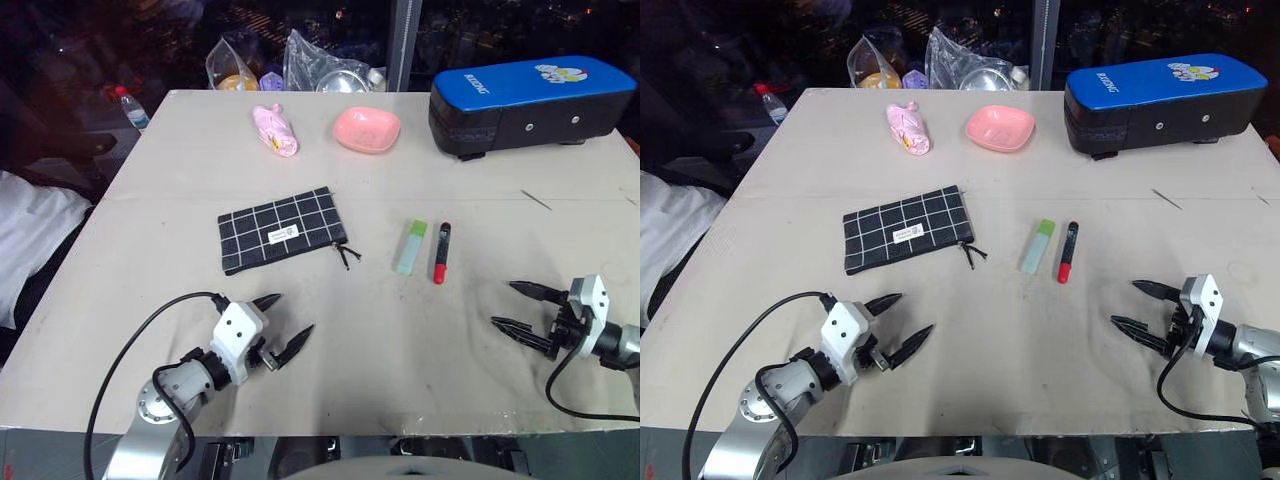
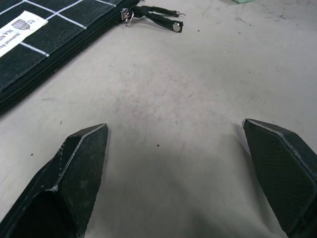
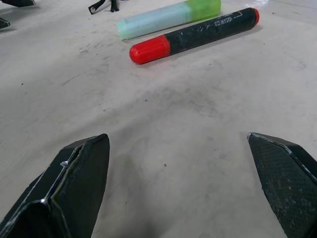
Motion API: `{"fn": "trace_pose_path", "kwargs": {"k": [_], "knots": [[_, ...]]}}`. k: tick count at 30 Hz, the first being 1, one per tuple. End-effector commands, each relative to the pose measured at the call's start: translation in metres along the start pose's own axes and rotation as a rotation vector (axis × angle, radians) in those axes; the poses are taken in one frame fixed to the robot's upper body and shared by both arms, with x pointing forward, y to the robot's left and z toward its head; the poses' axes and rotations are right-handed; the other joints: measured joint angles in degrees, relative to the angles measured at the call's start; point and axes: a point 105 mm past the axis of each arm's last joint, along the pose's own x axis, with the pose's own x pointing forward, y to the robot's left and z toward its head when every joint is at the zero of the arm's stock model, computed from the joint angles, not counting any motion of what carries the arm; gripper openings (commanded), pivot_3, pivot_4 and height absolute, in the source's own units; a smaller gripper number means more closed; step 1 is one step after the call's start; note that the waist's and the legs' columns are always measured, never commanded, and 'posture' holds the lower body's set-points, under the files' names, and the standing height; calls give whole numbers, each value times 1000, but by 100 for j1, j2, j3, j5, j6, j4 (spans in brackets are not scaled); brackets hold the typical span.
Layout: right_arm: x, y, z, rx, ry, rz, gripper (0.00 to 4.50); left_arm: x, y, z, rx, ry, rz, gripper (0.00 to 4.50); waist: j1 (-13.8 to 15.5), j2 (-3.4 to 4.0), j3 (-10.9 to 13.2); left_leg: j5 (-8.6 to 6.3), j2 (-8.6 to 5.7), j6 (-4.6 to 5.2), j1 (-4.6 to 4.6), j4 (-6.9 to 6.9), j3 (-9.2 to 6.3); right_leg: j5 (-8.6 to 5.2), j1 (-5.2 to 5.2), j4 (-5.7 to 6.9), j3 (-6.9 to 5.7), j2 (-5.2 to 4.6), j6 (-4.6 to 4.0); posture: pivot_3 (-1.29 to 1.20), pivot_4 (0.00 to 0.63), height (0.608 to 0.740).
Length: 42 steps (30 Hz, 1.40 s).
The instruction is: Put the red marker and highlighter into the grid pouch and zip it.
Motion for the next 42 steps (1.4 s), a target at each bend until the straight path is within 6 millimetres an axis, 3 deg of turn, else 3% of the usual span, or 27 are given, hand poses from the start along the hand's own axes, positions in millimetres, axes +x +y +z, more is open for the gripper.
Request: {"fn": "trace_pose_path", "kwargs": {"k": [1,13,20,25,31,36,42], "knots": [[-4,-2,10,-41,-33,-28,4500,0,-1,13,10,-46,0,4410,2,0,0,0,0,0,0,0,0,0,0,0,0,0,0,0,150,740],[-2,2,9,-55,-36,-33,4500,0,3,12,15,-44,7,4410,0,1,1,0,0,0,0,0,-1,0,0,0,-1,0,0,0,150,740],[13,21,25,-73,-117,53,4500,-14,17,12,37,-42,21,4410,-7,1,1,0,1,0,0,-1,-4,0,0,0,-2,1,0,0,150,740],[35,43,53,-70,-230,132,4500,-42,53,13,59,-36,95,4410,-8,4,3,-1,2,-1,-1,-5,-10,0,-4,0,-7,0,-1,0,150,740],[62,65,87,-85,-339,206,4500,-76,116,8,234,59,242,4410,-10,4,5,-15,1,-29,-5,-4,-20,0,-6,0,-17,-3,-1,0,150,740],[73,70,98,-90,-366,225,4500,-85,149,8,294,74,309,4410,-2,3,5,-16,-7,-32,-20,-5,-23,0,-12,-14,-26,-15,0,0,150,740],[75,66,97,-101,-358,224,4500,-83,172,0,483,162,279,4410,-17,-4,1,1,-9,-54,-77,2,-34,3,-67,-5,-41,-15,1,0,150,740]]}}
